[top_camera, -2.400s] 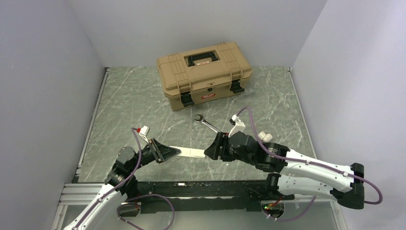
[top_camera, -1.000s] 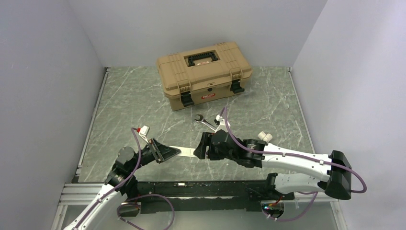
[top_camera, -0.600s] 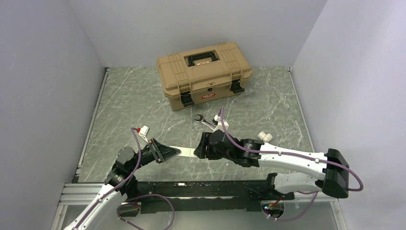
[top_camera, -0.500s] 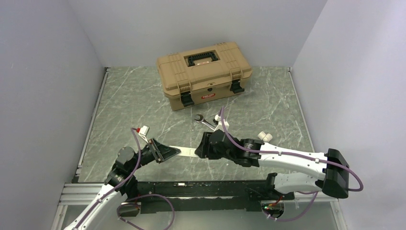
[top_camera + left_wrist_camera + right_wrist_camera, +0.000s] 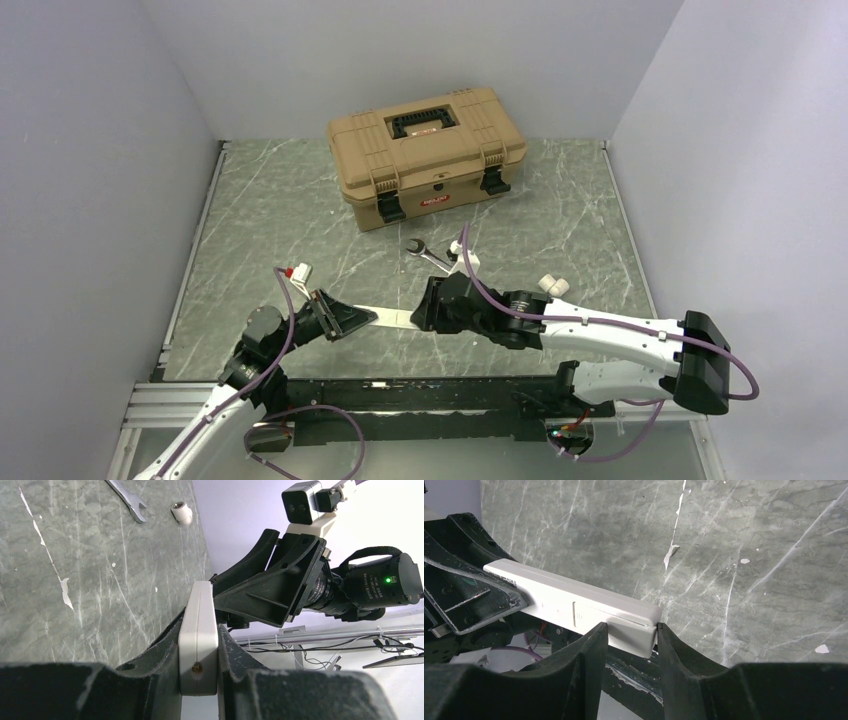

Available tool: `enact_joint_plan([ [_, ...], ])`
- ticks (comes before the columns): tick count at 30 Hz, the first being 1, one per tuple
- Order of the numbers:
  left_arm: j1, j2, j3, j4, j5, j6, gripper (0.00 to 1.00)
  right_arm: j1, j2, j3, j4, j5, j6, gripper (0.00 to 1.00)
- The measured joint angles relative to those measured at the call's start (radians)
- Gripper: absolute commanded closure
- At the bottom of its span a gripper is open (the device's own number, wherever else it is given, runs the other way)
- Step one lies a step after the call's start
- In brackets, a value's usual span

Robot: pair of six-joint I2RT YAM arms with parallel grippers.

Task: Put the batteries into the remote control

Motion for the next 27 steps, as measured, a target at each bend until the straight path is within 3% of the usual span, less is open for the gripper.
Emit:
enact_joint_plan([
  [7, 0.000, 0.000, 0.000, -0.002, 0.001, 0.003, 1.00, 0.000, -0.011, -0.005, -0.005, -0.001, 0.001, 0.58],
  [10, 0.000, 0.002, 0.000, 0.006, 0.003, 0.002, 1.00, 0.000, -0.018, -0.005, -0.009, -0.002, 0.003, 0.38],
  [13, 0.000, 0.003, 0.000, 0.012, 0.008, 0.002, 1.00, 0.000, -0.018, -0.005, -0.009, -0.006, 0.007, 0.30],
  [27, 0.000, 0.003, 0.000, 0.035, 0.013, -0.002, 1.00, 0.000, -0.021, -0.013, 0.013, -0.014, 0.008, 0.24],
])
